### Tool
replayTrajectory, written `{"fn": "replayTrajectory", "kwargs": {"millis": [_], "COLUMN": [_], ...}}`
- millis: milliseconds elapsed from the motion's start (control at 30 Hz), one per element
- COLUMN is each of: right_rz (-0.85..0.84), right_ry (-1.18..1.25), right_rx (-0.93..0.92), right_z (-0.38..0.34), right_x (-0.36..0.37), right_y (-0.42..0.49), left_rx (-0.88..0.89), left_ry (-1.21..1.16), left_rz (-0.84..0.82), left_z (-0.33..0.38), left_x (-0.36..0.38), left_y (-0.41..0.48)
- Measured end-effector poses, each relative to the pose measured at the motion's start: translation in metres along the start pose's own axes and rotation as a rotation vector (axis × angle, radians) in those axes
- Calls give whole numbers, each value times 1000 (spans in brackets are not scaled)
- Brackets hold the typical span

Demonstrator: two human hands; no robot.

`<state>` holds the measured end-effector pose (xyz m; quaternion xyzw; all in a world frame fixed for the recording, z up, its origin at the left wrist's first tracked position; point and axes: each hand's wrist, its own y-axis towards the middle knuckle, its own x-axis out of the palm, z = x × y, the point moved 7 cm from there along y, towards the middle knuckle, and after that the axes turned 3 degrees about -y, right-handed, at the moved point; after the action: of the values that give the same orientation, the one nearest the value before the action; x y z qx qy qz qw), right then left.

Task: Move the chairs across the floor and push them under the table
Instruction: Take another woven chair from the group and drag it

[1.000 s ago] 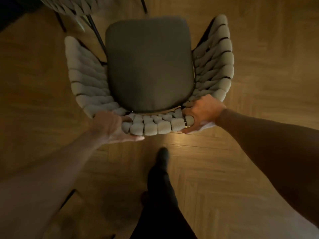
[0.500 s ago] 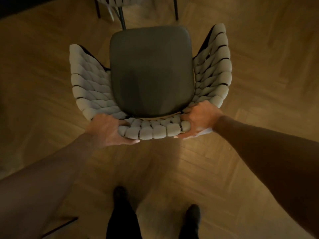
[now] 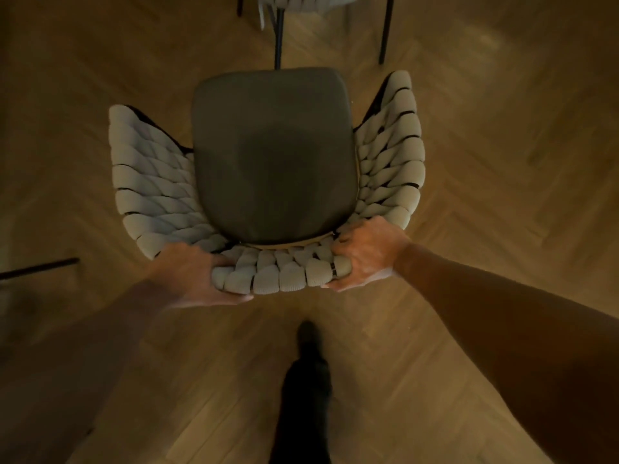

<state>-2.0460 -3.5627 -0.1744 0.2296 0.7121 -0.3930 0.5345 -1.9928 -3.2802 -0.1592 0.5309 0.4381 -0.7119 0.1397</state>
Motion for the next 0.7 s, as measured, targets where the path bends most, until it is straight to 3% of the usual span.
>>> {"fn": "replayTrajectory", "kwargs": {"millis": [333, 700], "right_rz": [-78, -95], "right_ry": [-65, -142], "right_rx": [-73, -161], "right_z": [88, 126], "right_x": [-17, -32], "right_y": [41, 52], "left_rx": [-136, -266], "left_ry": [-113, -132], "left_rz": [32, 19], "left_z": [-2, 23], "left_x": [-22, -55], "left_y": [53, 64]}}
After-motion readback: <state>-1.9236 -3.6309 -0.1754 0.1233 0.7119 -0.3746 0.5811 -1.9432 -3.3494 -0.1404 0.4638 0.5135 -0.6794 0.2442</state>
